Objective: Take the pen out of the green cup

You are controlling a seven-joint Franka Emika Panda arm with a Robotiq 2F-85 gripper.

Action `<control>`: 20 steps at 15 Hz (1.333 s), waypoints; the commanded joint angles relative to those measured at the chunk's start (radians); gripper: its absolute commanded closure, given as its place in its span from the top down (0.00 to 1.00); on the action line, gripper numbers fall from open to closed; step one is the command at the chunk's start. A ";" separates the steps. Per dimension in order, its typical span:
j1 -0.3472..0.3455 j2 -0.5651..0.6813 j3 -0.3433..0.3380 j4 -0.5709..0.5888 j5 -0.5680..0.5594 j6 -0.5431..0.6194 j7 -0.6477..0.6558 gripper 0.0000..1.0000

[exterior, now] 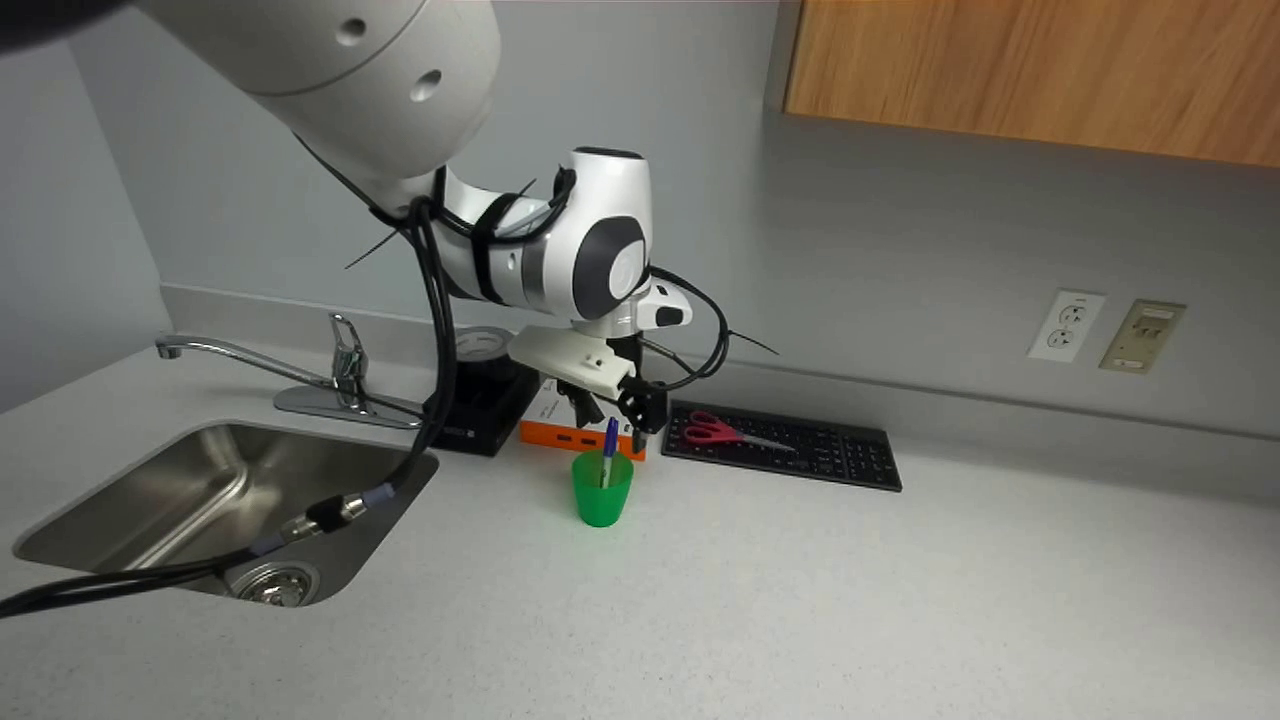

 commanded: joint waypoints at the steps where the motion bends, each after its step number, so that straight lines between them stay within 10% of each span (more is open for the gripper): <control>1: 0.022 0.022 -0.009 0.030 -0.042 0.016 0.048 0.64; 9: 0.033 0.037 -0.009 0.038 -0.043 0.064 0.051 0.02; 20: 0.016 -0.227 0.006 -0.091 -0.025 0.052 -0.029 0.04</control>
